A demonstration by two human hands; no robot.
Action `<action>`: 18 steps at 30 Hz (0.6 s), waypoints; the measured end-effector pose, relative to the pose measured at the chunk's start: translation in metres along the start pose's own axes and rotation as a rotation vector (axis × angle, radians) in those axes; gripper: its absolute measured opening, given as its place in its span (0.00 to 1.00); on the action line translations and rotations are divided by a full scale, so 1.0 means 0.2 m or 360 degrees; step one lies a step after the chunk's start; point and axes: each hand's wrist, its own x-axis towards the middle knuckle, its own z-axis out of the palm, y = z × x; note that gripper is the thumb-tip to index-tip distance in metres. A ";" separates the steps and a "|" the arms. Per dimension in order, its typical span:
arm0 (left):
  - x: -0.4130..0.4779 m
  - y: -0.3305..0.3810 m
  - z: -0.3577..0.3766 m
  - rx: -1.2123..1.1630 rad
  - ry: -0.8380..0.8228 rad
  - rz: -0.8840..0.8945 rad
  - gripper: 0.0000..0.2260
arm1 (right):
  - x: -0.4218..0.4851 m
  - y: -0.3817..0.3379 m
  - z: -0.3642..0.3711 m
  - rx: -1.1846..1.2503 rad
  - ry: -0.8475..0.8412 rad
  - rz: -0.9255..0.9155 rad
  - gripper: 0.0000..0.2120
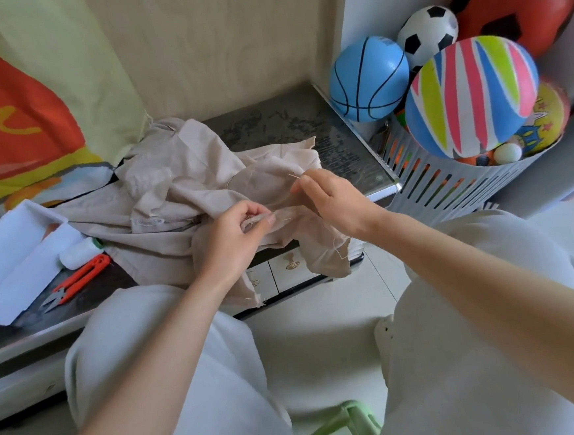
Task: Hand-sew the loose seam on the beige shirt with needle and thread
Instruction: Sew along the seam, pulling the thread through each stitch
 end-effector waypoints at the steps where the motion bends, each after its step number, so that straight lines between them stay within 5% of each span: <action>1: -0.01 0.01 0.00 0.0005 -0.0021 0.0016 0.01 | 0.00 0.00 0.00 0.0066 0.0071 -0.0019 0.15; 12: -0.04 0.01 -0.04 -0.0059 -0.0138 0.0027 0.06 | -0.01 0.03 0.04 0.0244 -0.0129 -0.0007 0.06; 18: -0.03 -0.04 -0.07 -0.0084 -0.0108 0.0028 0.06 | 0.00 0.03 0.05 0.0190 -0.0236 0.0066 0.10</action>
